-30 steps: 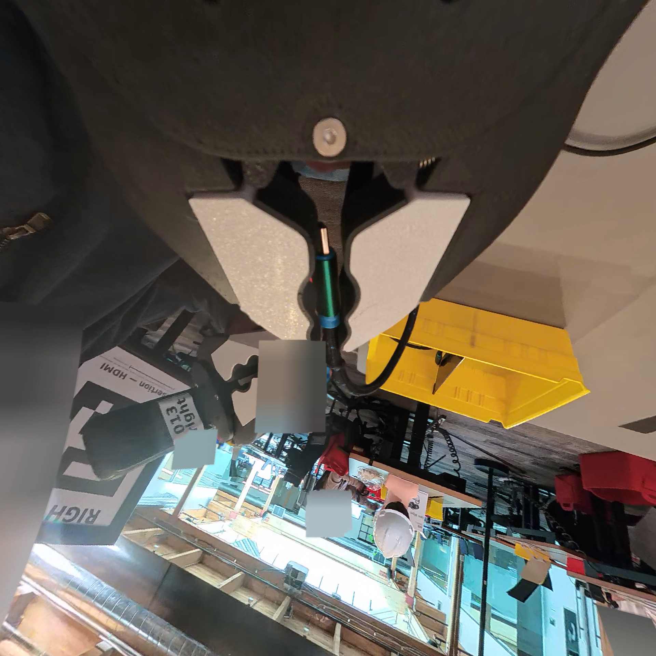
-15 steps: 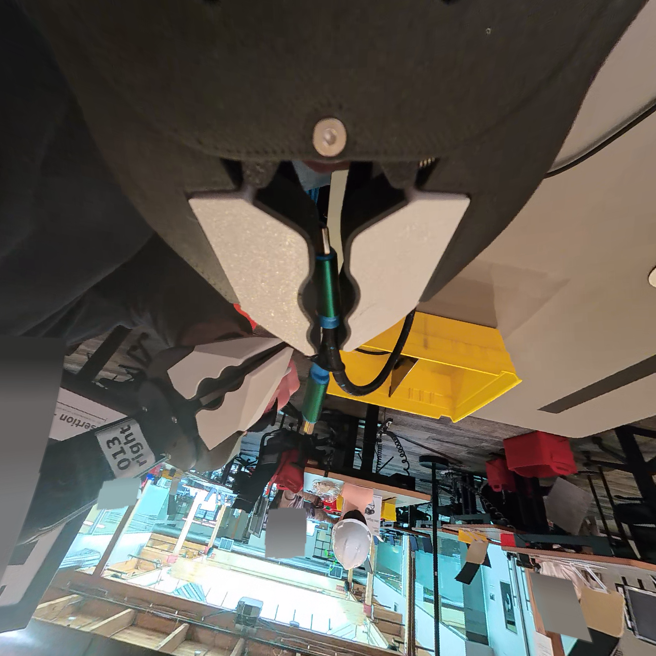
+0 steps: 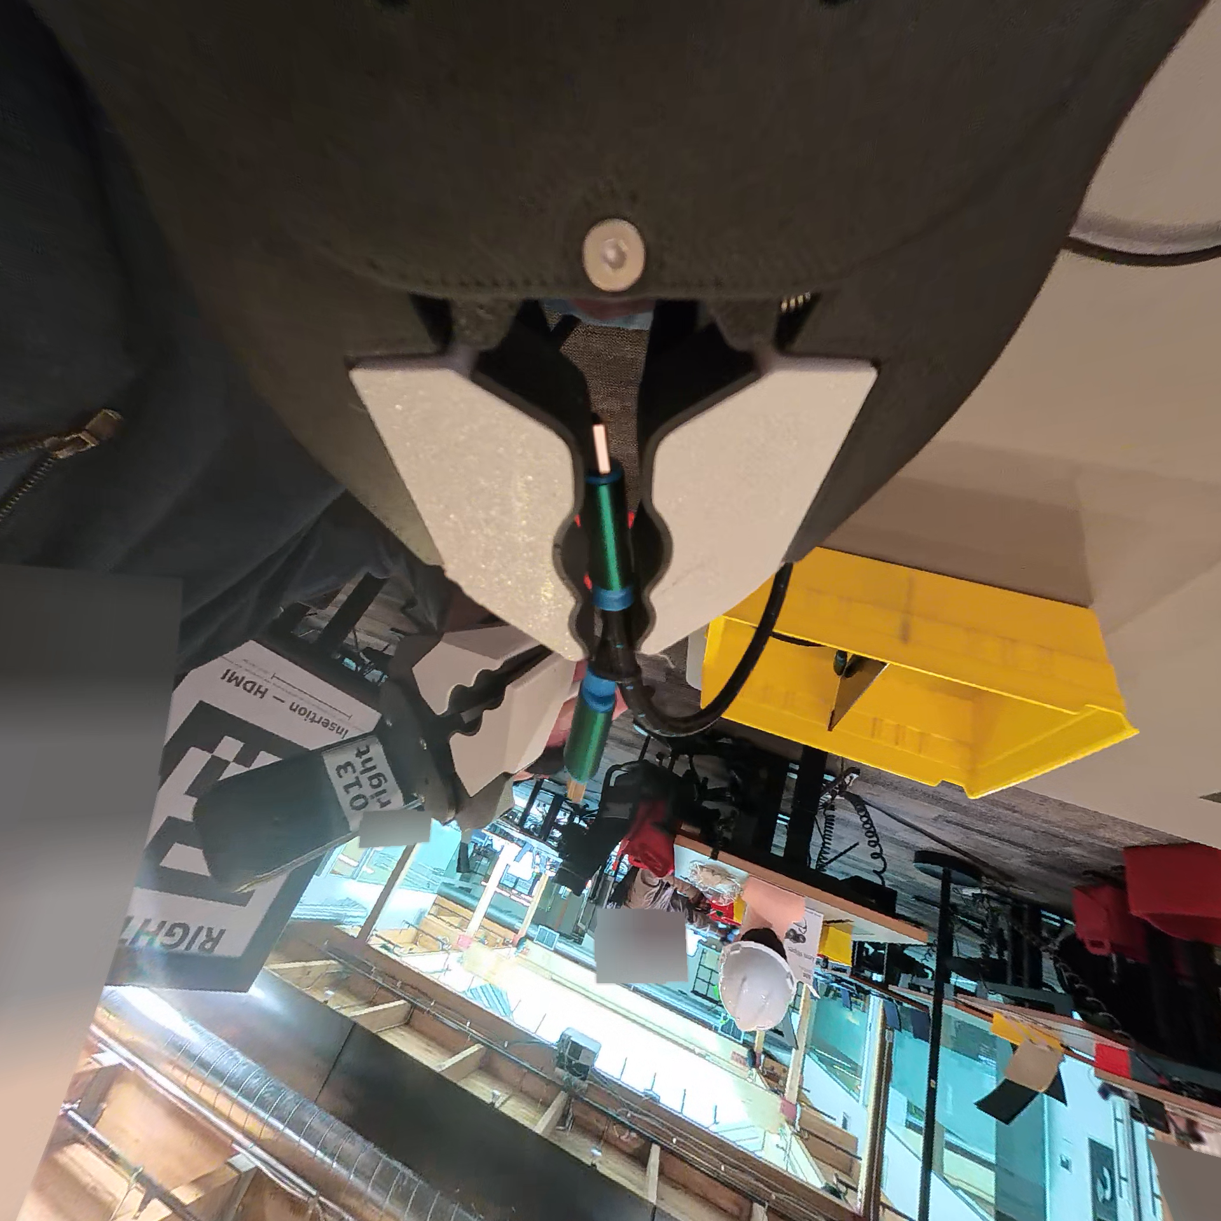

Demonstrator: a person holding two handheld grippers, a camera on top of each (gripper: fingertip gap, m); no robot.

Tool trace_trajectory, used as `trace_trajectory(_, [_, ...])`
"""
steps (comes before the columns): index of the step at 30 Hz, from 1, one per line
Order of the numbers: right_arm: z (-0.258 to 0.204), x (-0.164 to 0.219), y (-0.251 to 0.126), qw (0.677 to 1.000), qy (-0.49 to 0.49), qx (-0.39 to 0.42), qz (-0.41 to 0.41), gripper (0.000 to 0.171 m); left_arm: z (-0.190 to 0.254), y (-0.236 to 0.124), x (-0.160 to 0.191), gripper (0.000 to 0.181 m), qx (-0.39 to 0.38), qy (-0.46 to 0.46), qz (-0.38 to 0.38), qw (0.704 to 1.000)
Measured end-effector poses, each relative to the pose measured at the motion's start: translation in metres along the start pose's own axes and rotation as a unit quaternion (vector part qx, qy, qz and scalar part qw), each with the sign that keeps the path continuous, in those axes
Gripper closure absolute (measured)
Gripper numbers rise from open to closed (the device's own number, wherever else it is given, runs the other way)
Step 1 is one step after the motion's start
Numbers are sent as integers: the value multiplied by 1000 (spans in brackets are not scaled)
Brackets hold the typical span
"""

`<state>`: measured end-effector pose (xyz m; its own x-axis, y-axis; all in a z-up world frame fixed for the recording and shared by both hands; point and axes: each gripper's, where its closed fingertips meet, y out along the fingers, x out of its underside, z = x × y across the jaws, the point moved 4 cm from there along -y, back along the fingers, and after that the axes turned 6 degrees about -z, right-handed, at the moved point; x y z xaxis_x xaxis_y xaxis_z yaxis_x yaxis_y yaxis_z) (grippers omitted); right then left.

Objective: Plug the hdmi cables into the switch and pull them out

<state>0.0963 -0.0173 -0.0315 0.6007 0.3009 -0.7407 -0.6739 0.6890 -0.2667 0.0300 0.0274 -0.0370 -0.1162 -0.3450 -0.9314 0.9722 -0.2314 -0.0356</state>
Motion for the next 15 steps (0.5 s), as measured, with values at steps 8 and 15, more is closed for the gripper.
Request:
trace_trajectory(8, [-2,-1,5,1000,-1,-15,-4,171,1,0,1,165,10,-4,-2,1000])
trace_trajectory(15, [-4,-2,9,1000,-4,-22,-4,171,0,3,3,160,1,-6,-15,1000])
